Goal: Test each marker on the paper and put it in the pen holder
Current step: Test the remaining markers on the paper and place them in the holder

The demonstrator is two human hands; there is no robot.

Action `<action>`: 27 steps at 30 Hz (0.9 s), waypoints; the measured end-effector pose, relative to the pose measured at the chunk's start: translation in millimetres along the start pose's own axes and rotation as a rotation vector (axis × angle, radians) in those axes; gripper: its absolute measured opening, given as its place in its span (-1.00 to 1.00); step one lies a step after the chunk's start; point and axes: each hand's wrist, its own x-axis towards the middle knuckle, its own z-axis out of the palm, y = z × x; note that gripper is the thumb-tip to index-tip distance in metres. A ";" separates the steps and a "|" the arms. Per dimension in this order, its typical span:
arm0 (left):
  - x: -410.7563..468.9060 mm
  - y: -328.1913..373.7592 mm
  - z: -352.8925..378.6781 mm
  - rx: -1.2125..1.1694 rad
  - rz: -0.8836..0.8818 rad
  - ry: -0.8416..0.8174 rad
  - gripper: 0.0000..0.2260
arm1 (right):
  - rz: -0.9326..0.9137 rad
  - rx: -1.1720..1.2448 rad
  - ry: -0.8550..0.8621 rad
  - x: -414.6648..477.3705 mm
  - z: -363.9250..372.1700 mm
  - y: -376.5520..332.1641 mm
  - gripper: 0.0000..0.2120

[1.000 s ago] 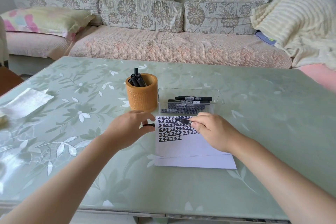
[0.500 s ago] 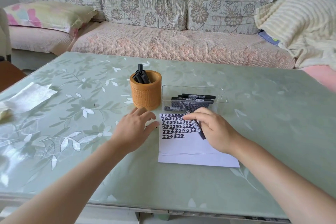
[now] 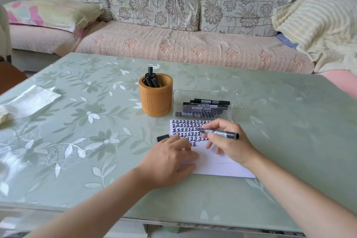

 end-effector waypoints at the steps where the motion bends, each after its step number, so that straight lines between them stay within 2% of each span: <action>1: -0.4 -0.6 0.7 -0.003 -0.015 -0.005 -0.83 | 0.017 -0.033 0.018 0.3 1.4 3.7 -0.88; 4: 0.0 -2.0 0.6 -0.019 -0.045 -0.029 -0.80 | 0.043 -0.087 0.036 3.0 4.9 12.3 -0.88; 11: 1.9 -1.7 0.1 -0.029 -0.073 -0.039 -0.79 | -0.007 -0.139 0.039 7.2 3.7 23.2 -0.67; 27: 3.3 -1.7 -0.8 -0.026 -0.110 -0.057 -0.79 | -0.115 -0.275 0.019 5.7 4.9 29.2 -0.79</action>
